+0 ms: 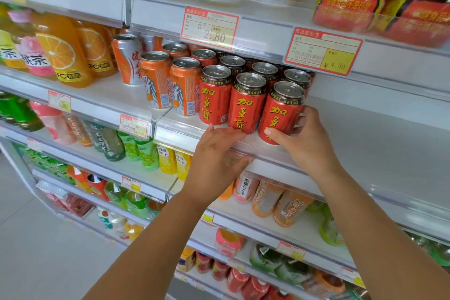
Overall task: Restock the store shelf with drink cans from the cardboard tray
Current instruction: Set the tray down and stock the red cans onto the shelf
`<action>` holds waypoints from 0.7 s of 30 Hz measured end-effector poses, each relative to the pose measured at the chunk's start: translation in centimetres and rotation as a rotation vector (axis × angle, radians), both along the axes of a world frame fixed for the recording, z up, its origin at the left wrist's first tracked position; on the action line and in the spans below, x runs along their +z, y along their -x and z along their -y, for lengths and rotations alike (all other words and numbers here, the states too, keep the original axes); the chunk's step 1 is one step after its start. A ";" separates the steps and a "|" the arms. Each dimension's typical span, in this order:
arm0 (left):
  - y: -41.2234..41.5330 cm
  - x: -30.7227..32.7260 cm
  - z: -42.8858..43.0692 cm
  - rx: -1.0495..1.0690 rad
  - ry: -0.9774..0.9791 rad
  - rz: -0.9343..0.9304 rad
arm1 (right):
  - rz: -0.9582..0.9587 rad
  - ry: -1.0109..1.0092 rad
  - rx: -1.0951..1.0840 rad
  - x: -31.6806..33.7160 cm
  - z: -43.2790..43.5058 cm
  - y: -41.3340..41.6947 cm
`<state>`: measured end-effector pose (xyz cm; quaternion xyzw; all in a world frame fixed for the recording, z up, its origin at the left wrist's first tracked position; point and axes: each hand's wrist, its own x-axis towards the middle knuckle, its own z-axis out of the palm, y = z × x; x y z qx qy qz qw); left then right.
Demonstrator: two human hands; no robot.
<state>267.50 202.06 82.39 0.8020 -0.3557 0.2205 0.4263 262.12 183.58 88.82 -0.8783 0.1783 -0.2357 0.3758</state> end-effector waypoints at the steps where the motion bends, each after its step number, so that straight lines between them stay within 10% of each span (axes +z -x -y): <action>1: 0.4 0.1 -0.8 -0.001 0.060 -0.005 | 0.060 0.038 -0.041 -0.1 -0.3 0.6; 7: 4.2 -6.4 -11.9 0.238 0.113 -0.209 | 0.452 0.002 0.096 -4.1 -8.3 7.6; 14: 10.7 -24.3 -29.4 0.614 -0.255 -1.018 | -0.690 -0.213 0.499 -22.8 -21.3 6.6; 21: 16.2 -42.0 -34.9 0.709 -0.322 -1.497 | -1.182 -0.101 0.635 -45.4 -29.3 4.0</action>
